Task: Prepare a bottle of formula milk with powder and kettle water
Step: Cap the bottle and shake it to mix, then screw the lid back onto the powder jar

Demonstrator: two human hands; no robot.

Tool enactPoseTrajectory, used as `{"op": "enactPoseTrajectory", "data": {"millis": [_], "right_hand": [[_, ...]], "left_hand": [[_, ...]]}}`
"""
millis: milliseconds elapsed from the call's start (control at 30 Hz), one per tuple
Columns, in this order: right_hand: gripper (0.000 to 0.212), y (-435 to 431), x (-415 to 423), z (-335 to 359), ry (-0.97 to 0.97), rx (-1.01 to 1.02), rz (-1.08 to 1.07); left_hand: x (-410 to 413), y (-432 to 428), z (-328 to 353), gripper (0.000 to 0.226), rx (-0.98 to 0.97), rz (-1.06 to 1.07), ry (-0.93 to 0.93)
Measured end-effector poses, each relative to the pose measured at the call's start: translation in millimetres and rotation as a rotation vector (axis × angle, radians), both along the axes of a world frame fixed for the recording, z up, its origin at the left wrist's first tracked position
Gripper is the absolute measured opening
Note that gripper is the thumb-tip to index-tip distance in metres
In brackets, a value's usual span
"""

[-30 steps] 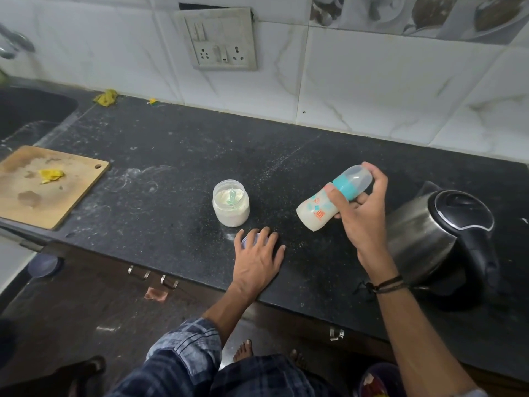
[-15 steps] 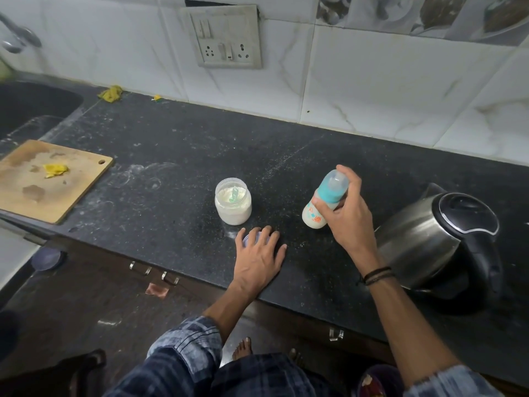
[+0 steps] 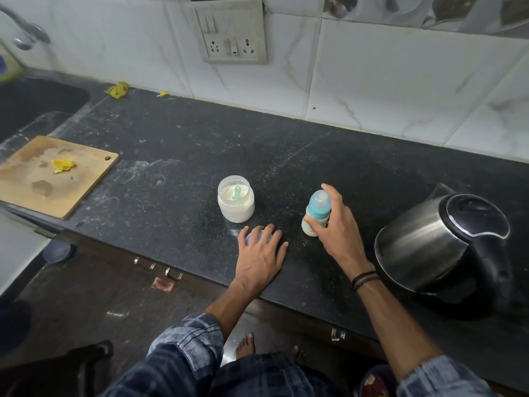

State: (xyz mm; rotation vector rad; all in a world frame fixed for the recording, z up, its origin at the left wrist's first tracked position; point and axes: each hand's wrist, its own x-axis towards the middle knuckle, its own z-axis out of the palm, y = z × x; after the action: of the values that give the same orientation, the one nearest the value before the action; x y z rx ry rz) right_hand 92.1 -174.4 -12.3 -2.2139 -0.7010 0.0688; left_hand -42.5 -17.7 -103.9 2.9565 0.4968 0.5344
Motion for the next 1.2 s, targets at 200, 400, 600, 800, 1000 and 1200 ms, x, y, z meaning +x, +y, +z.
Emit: {"op": "enactPoseTrajectory", "data": {"millis": [200, 400, 600, 800, 1000, 1200], "right_hand": [[0.084, 0.3, -1.4, -3.0, 0.016, 0.01, 0.005], [0.097, -3.4, 2.2, -0.9, 0.144, 0.063, -0.023], [0.102, -12.0, 4.3, -6.0, 0.167, 0.032, -0.04], [0.101, -19.3, 2.4, -5.6, 0.182, -0.005, -0.049], [0.078, -26.1, -12.8, -4.5, 0.162, 0.035, -0.163], [0.043, -34.1, -35.7, -12.8, 0.127, 0.067, -0.164]], "left_hand": [[-2.2, -0.9, 7.0, 0.034, 0.002, 0.007, 0.028], [-2.5, -1.8, 9.8, 0.034, 0.012, -0.003, 0.014], [-2.1, -1.9, 10.1, 0.034, 0.03, -0.008, -0.011], [-2.3, -4.0, 10.4, 0.033, 0.036, -0.004, -0.047], [-3.7, -4.7, 14.5, 0.034, 0.034, -0.005, -0.023], [-7.5, -6.4, 25.4, 0.031, -0.023, -0.016, 0.004]]}}
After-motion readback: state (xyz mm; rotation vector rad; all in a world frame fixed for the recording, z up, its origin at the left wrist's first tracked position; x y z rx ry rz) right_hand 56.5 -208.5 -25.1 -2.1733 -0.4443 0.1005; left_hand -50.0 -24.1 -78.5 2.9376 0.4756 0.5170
